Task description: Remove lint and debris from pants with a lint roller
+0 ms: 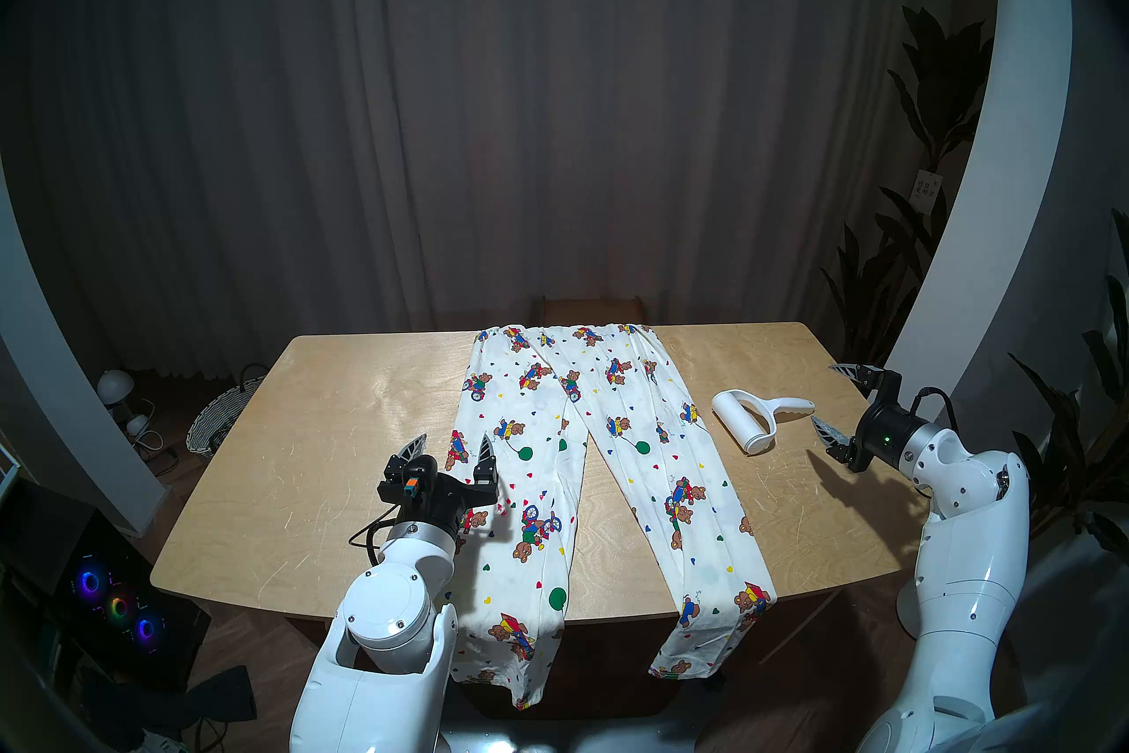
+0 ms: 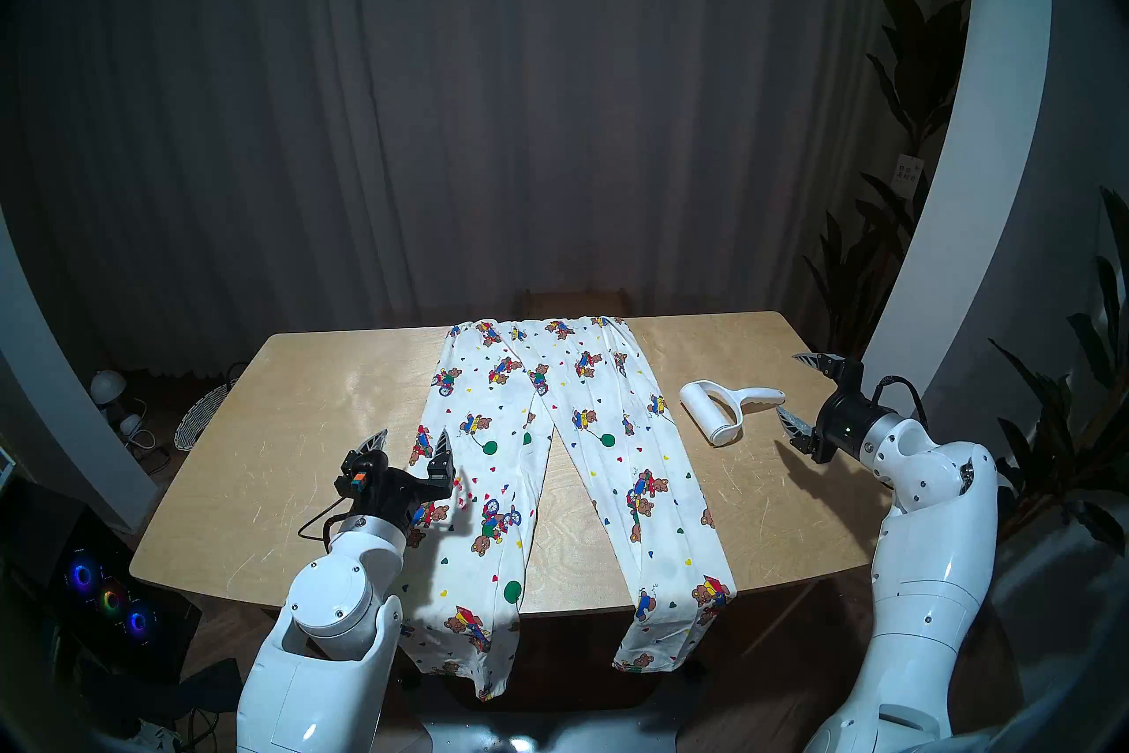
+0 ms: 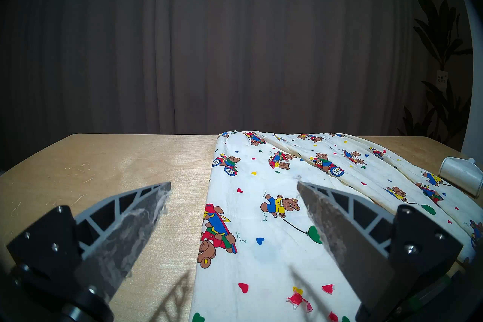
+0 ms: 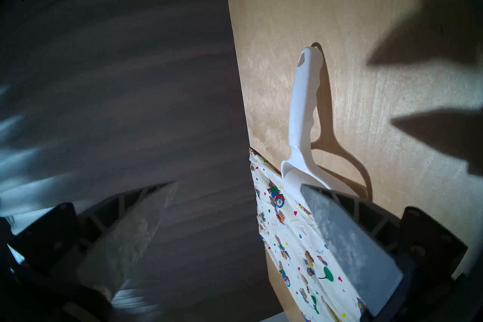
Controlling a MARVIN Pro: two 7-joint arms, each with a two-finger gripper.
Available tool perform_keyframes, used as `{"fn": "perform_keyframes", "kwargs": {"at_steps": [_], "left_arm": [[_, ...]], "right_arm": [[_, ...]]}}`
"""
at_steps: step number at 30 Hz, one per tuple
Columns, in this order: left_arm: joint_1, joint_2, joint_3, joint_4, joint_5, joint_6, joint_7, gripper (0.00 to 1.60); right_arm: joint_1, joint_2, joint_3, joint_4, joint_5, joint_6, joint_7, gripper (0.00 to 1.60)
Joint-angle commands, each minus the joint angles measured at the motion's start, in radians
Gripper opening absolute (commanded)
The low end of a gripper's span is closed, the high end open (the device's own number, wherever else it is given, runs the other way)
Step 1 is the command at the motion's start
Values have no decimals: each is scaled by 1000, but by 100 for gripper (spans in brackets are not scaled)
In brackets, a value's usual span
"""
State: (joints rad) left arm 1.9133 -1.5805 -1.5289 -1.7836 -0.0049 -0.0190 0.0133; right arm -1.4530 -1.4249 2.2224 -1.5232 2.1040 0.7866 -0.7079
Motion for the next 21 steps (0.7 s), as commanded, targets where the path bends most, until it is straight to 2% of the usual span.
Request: {"fn": "perform_keyframes", "kwargs": {"at_steps": [1, 3, 4, 16, 21], "left_arm": [[-5, 1, -2, -24, 0, -4, 0, 160], [-5, 1, -2, -24, 0, -4, 0, 160], [-5, 1, -2, -24, 0, -4, 0, 160], [-6, 1, -2, -23, 0, -5, 0, 160], [-5, 1, -2, -24, 0, -5, 0, 160]], "right_arm": [[35, -15, 3, -15, -44, -32, 52, 160], [47, -22, -5, 0, -82, -48, 82, 160], [52, -21, -17, 5, -134, -54, 112, 160], [108, -45, -134, 97, -344, -119, 281, 160], [106, -34, -146, 127, -432, -159, 360, 160]]}}
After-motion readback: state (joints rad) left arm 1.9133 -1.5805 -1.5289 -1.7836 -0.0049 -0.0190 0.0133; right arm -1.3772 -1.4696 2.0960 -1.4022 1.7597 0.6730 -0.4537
